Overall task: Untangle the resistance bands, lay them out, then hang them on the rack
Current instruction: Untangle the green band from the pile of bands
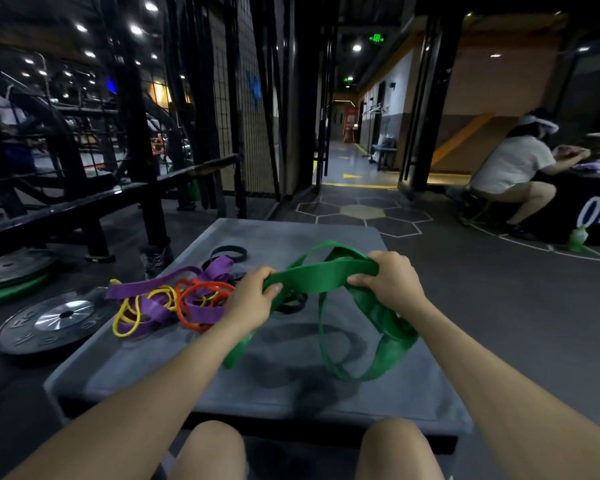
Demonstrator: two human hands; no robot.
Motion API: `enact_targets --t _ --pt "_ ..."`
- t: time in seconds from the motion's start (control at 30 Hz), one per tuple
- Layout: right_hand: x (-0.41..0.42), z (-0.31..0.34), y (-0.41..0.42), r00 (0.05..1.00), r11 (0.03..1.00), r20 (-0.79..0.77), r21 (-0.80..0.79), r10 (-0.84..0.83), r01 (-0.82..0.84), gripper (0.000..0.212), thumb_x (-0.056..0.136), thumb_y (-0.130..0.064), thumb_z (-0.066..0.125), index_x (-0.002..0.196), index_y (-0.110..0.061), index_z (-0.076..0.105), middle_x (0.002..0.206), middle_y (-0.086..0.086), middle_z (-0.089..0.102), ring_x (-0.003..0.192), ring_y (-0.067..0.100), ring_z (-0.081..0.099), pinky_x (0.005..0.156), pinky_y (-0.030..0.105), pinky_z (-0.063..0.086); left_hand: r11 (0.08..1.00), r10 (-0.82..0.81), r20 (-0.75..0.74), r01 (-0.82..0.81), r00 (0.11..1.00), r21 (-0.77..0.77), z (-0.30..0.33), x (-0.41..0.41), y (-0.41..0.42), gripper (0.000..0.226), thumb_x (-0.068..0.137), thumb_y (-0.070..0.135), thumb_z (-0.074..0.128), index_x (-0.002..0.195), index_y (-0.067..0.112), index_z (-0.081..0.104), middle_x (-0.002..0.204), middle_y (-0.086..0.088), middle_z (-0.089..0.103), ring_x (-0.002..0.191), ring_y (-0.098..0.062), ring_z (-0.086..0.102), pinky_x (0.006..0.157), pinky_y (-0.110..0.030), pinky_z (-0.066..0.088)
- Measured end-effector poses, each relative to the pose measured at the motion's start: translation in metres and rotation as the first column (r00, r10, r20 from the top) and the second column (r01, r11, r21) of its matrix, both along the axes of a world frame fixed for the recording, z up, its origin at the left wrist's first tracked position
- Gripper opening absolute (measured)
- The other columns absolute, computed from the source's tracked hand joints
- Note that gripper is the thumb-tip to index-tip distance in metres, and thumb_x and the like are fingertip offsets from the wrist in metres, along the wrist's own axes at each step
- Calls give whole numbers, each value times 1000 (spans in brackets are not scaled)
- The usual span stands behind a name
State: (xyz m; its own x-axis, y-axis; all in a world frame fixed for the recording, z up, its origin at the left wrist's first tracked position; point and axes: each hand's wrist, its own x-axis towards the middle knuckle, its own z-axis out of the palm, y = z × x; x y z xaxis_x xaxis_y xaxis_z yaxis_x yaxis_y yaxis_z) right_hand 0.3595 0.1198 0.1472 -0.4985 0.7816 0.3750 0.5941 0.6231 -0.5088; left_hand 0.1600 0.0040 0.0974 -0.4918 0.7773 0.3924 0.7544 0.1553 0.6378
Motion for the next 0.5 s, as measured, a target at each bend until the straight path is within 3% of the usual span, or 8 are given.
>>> enact_targets --t 0.13,0.2,0.27,0.37,0.5 --pt "-24 -28 9 987 983 85 -139 134 -122 30 75 -35 76 95 -14 67 89 4 70 86 23 64 77 36 53 993 101 24 -100 995 -57 -29 -25 -4 21 89 17 59 108 10 61 109 -9 65 103 -29 58 84 -37 43" --pt "-34 -44 13 969 969 149 -177 199 -172 49 77 -35 74 120 -16 61 120 4 63 114 23 56 97 36 46 980 169 47 -163 984 -116 -44 -37 -6 22 89 18 60 108 10 61 110 -10 65 105 -31 58 85 -37 43" --pt "-36 -57 20 956 964 197 -195 216 -178 61 79 -35 72 134 -17 50 138 2 49 130 21 42 107 36 36 955 229 40 -217 973 -200 -56 -47 -7 18 88 19 60 104 12 62 107 -11 66 101 -32 59 82 -36 44" --pt "-30 -75 25 943 964 257 -209 213 -161 61 79 -37 72 133 -16 51 137 5 48 130 24 39 106 37 35 926 256 -3 -246 967 -287 -71 -58 -6 13 86 20 62 98 17 64 103 -10 67 95 -31 61 80 -36 48" --pt "-14 -92 22 942 971 270 -182 199 -153 44 81 -35 70 117 -11 63 119 8 59 113 25 52 95 35 43 921 207 -23 -202 978 -333 -82 -51 0 17 88 21 61 105 19 63 104 -1 65 100 -25 61 84 -32 47"
